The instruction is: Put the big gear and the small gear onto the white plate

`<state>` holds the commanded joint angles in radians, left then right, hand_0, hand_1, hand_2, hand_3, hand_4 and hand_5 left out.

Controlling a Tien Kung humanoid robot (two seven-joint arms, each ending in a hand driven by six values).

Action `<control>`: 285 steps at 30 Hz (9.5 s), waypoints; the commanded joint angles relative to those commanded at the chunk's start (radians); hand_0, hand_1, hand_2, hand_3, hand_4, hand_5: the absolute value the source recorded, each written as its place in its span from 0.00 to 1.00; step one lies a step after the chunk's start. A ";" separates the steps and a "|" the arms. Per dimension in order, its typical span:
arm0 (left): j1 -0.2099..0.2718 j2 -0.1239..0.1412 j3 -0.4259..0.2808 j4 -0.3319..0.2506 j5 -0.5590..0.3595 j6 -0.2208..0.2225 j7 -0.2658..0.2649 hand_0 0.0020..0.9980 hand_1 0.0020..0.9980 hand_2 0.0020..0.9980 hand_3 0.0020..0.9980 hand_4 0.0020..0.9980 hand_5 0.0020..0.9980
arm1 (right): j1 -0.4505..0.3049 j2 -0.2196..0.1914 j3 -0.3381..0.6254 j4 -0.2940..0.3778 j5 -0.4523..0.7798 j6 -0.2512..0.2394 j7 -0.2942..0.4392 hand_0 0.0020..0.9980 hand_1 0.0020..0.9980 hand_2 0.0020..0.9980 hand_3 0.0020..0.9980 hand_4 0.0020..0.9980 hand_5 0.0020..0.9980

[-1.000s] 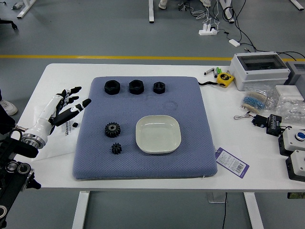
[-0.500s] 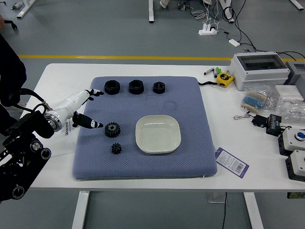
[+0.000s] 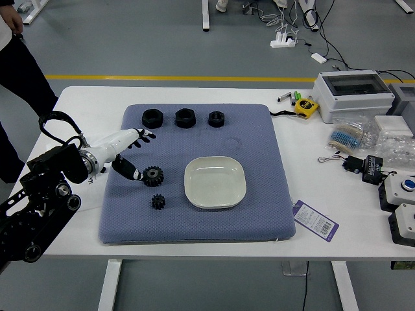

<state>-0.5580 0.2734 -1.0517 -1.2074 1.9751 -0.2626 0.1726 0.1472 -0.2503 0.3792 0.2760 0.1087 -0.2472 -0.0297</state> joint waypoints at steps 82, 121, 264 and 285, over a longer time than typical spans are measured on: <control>-0.145 -0.042 0.188 0.220 -0.030 0.033 -0.064 0.27 0.35 0.39 0.43 0.48 0.00 | 0.006 -0.003 0.002 0.001 0.002 -0.001 -0.001 0.65 0.65 0.73 0.58 0.85 0.69; -0.298 -0.155 0.451 0.124 -0.047 0.101 -0.093 0.28 0.36 0.40 0.44 0.53 0.00 | 0.014 -0.005 0.021 0.004 -0.039 -0.007 -0.014 0.65 0.65 0.73 0.58 0.85 0.69; -0.121 0.076 0.334 -0.096 0.034 -0.221 0.020 0.37 0.46 0.50 0.54 0.63 0.00 | -0.004 0.001 0.011 -0.001 -0.005 -0.010 0.000 0.65 0.66 0.73 0.58 0.85 0.68; -0.118 0.086 0.320 -0.111 0.025 -0.241 0.035 0.30 0.35 0.40 0.45 0.68 0.00 | -0.001 0.000 0.011 -0.002 -0.002 -0.010 0.001 0.65 0.65 0.73 0.58 0.84 0.68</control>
<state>-0.6759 0.3598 -0.7313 -1.3184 2.0001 -0.5032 0.2079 0.1465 -0.2499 0.3897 0.2742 0.1064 -0.2574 -0.0288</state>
